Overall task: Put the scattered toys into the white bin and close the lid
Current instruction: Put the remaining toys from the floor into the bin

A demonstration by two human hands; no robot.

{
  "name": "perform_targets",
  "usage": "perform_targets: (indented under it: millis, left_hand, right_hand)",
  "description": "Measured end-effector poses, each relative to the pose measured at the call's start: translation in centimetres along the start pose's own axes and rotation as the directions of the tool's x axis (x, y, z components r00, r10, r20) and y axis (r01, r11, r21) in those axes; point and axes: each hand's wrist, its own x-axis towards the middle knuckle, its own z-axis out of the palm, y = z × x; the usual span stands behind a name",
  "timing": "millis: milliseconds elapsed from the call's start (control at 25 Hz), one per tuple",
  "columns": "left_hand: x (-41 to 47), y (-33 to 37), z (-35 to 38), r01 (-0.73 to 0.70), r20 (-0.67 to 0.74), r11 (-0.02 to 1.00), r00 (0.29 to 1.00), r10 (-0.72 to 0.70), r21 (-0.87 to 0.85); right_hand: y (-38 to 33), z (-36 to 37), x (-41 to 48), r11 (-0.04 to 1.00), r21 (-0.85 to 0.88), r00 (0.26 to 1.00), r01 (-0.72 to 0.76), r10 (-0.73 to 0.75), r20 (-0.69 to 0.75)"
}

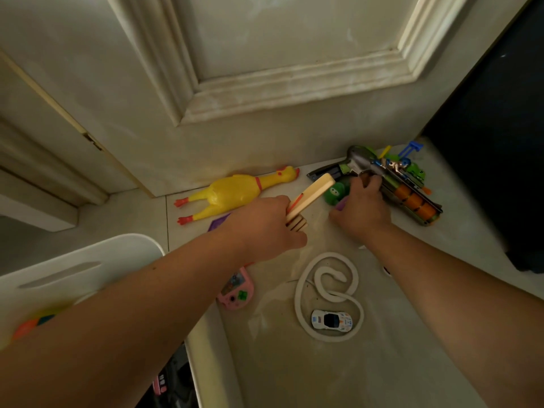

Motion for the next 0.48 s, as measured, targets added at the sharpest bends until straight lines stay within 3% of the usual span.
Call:
perform_targets:
  millis: [200, 280, 400, 480]
  left_hand:
    - [-0.1, 0.1, 0.0, 0.001, -0.007, 1.000, 1.000, -0.002, -0.020]
    - [0.1, 0.2, -0.2, 0.017, 0.006, 1.000, 1.000, -0.017, -0.027]
    - [0.2, 0.0, -0.6, 0.041, -0.040, 0.997, 0.998, -0.044, -0.058]
    - [-0.9, 1.7, -0.1, -0.015, 0.026, 0.998, 1.000, 0.017, -0.069]
  right_hand:
    - [0.3, -0.7, 1.3, 0.998, 0.016, 0.985, -0.056, 0.053, 0.166]
    - [0.1, -0.7, 0.6, 0.995, 0.084, 0.993, -0.062, 0.053, 0.103]
    - [-0.5, -1.4, -1.9, 0.973, 0.213, 0.993, 0.086, -0.067, -0.095]
    - [1.4, -3.0, -6.3, 0.973, 0.213, 0.984, 0.090, -0.054, -0.171]
